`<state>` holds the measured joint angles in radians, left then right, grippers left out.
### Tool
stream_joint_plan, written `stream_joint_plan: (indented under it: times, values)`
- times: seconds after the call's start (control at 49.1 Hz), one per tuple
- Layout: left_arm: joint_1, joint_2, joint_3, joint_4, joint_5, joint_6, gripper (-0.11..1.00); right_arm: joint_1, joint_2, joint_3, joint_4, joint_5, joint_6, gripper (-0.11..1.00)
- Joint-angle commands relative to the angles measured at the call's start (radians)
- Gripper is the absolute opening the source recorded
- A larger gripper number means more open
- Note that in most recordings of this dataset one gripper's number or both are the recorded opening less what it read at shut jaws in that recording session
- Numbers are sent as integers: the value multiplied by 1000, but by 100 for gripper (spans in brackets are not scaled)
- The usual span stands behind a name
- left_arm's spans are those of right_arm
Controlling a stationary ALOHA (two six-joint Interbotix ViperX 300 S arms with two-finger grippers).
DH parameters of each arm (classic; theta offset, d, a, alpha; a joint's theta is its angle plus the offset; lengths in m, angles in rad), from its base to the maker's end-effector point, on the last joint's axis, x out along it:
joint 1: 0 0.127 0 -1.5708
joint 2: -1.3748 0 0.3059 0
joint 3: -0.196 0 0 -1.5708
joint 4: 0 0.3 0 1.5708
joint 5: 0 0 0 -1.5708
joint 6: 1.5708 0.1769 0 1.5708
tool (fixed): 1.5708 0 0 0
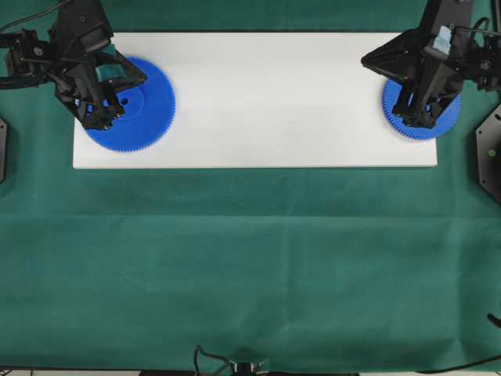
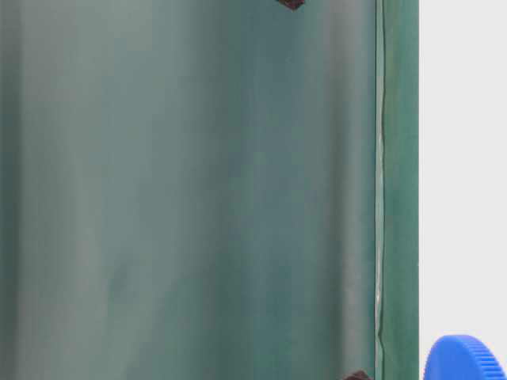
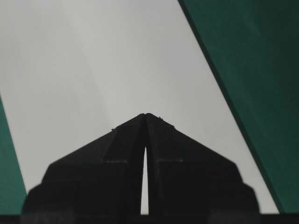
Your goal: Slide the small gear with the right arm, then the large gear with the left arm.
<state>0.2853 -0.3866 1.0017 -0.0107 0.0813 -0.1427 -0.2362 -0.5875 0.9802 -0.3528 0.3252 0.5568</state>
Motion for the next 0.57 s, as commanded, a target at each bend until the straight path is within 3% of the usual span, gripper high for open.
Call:
stream_joint_plan:
  times: [0.0, 0.346, 0.55]
  values:
    - [-6, -14, -20, 2, -17, 2, 0, 3, -5, -21, -2, -12, 0, 52]
    - [-28, -44, 9, 3, -74, 6, 0, 3, -37, -11, -3, -52, -8, 52]
    - [-63, -91, 35, 2, -130, 77, 0, 20, -43, -9, -3, -52, -6, 52]
